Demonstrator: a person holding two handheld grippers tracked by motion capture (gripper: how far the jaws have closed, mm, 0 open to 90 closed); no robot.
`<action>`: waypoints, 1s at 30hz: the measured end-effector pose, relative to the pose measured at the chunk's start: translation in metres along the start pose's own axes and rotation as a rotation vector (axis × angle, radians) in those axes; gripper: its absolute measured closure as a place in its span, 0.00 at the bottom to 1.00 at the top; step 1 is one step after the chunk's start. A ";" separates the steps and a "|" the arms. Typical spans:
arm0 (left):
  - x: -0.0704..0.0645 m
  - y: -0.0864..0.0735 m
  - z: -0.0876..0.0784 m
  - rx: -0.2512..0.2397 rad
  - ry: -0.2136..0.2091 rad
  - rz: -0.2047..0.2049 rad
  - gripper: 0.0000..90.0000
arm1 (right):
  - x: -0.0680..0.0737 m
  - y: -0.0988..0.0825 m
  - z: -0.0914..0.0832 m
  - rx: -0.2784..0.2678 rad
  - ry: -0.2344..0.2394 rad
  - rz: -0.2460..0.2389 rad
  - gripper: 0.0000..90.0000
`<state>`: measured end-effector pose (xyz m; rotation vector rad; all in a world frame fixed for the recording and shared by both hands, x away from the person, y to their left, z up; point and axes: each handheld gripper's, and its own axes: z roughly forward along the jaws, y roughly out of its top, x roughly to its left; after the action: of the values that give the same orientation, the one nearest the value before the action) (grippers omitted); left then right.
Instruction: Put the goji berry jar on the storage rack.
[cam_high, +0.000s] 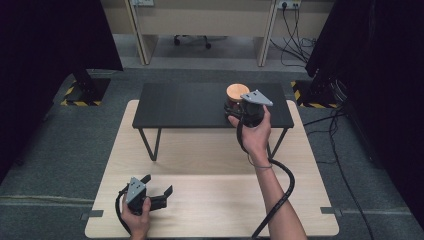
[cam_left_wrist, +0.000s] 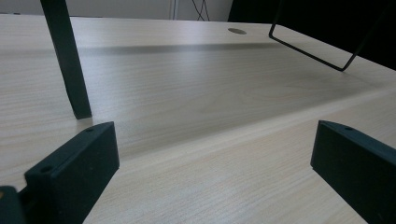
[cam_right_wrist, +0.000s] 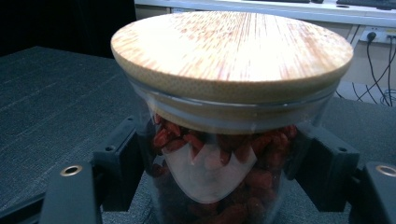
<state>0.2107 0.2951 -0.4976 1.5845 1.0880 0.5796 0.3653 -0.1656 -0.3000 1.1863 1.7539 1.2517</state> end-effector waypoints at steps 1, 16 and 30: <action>0.000 0.000 0.000 0.000 0.000 0.000 0.00 | 0.000 0.000 0.000 -0.001 0.000 0.000 0.29; 0.001 -0.001 0.000 -0.003 -0.002 -0.004 0.00 | -0.002 -0.003 -0.017 -0.053 0.028 0.007 0.00; 0.001 0.000 0.000 -0.002 -0.001 -0.003 0.00 | 0.006 -0.023 -0.073 -0.119 0.021 -0.031 0.00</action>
<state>0.2107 0.2958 -0.4979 1.5808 1.0885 0.5772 0.2921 -0.1876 -0.2984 1.0779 1.6812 1.3356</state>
